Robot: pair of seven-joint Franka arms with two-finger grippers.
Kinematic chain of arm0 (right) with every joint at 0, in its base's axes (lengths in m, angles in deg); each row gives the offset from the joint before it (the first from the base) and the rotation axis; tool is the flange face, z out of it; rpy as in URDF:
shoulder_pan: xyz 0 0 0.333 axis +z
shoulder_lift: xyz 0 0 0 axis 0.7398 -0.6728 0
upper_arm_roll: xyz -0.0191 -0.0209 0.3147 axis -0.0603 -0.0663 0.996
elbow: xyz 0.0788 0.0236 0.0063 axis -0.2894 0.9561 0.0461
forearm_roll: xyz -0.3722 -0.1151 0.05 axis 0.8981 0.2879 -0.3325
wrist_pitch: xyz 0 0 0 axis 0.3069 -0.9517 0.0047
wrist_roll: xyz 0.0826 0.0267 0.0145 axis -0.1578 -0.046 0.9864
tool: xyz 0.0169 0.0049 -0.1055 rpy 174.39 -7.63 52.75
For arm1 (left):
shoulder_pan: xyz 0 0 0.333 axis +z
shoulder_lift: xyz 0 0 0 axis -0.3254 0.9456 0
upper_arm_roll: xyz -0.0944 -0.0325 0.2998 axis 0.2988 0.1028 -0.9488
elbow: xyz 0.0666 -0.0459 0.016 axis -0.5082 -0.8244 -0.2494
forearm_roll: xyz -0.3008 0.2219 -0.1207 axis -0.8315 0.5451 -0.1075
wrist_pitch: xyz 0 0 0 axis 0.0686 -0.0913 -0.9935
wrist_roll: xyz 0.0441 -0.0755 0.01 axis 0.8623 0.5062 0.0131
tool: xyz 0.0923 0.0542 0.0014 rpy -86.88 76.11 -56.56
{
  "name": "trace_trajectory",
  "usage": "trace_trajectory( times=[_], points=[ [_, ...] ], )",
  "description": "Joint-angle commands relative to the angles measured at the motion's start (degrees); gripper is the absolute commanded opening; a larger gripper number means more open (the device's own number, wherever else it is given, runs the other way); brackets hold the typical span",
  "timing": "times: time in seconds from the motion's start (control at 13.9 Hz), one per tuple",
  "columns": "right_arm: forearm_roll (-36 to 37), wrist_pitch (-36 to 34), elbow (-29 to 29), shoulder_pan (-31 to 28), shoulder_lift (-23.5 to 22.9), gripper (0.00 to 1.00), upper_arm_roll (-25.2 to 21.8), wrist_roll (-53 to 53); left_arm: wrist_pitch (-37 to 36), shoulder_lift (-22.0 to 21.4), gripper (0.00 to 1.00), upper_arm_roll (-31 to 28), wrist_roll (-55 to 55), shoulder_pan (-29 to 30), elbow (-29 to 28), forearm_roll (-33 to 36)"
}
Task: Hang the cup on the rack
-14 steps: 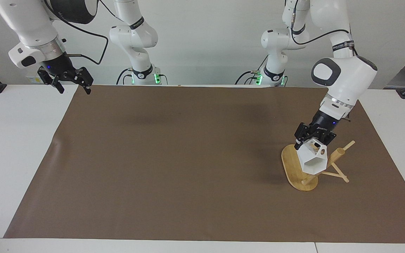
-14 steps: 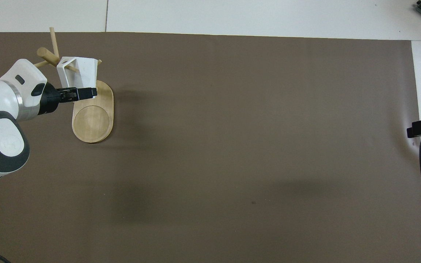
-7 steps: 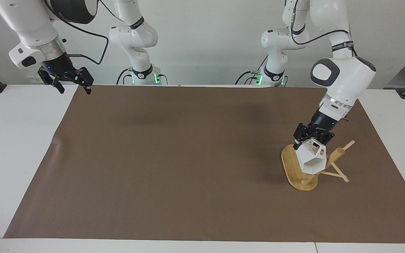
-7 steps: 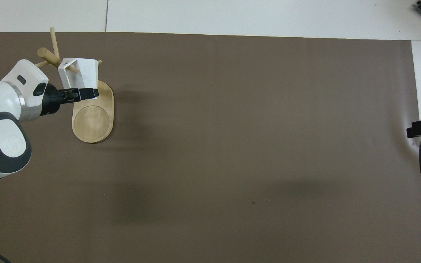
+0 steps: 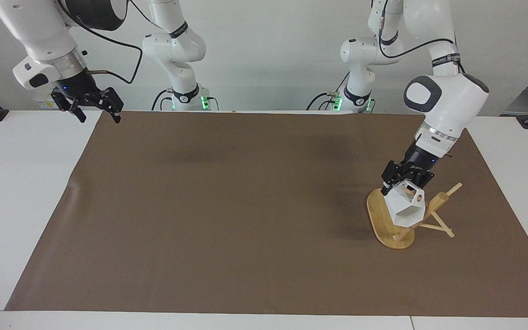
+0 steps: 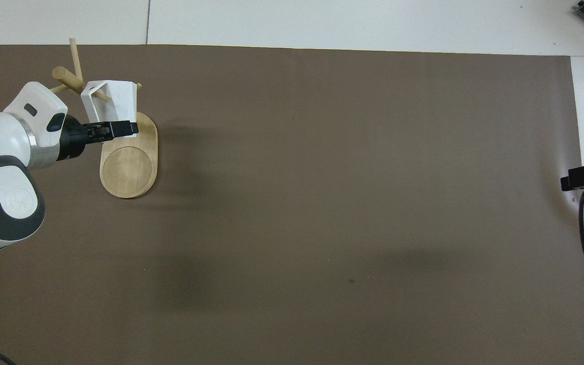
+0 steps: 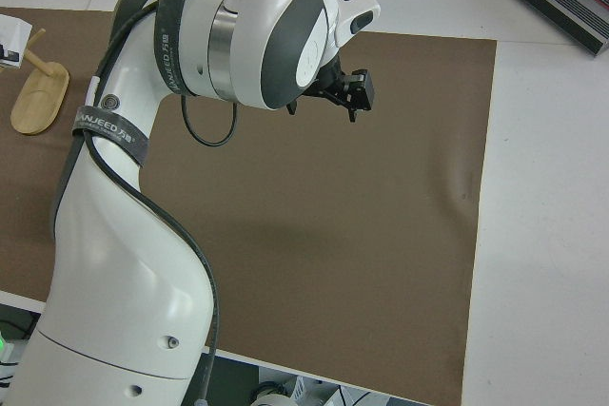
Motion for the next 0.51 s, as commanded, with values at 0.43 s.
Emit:
trace_trajectory(
  times=[0.43],
  points=[
    [-1.2, 0.1, 1.4, 0.4, 1.3, 1.0, -0.5, -1.1, -0.6, -0.3, 1.0, -0.2, -1.0, -0.3, -0.3, -0.1]
  ],
)
